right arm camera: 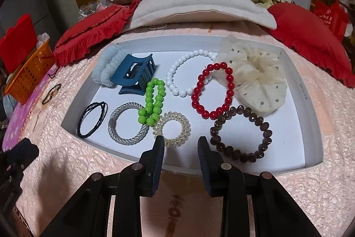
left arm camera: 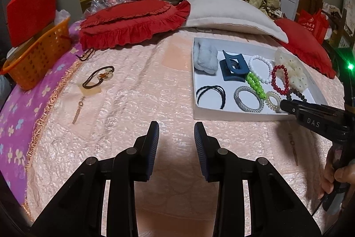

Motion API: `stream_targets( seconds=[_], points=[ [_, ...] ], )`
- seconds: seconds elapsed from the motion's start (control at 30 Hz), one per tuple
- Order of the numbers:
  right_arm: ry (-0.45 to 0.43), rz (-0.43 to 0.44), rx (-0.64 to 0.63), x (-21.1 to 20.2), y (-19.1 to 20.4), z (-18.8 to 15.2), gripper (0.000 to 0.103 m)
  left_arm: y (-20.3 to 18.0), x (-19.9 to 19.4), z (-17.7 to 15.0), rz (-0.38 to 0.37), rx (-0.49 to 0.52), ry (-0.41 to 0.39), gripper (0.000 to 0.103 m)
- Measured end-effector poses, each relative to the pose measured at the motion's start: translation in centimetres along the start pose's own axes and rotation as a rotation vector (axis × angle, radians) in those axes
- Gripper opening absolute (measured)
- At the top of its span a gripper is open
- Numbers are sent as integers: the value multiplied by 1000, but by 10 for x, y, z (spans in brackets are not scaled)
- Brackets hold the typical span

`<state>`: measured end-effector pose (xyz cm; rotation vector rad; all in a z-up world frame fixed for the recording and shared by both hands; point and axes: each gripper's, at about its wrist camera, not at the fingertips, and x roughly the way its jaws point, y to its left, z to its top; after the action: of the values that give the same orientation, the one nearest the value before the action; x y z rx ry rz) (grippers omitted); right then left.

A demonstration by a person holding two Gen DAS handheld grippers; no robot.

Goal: Organize jewelry
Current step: 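Open both tools and pull them back from the tray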

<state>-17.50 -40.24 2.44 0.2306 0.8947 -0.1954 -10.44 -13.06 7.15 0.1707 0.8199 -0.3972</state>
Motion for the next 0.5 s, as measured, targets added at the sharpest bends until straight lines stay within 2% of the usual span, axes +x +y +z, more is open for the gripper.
stream_targets(
  seconds=[0.5],
  points=[
    [-13, -30, 6, -5, -4, -5, 30, -2, 6, -4, 8, 12, 17, 33]
  ],
)
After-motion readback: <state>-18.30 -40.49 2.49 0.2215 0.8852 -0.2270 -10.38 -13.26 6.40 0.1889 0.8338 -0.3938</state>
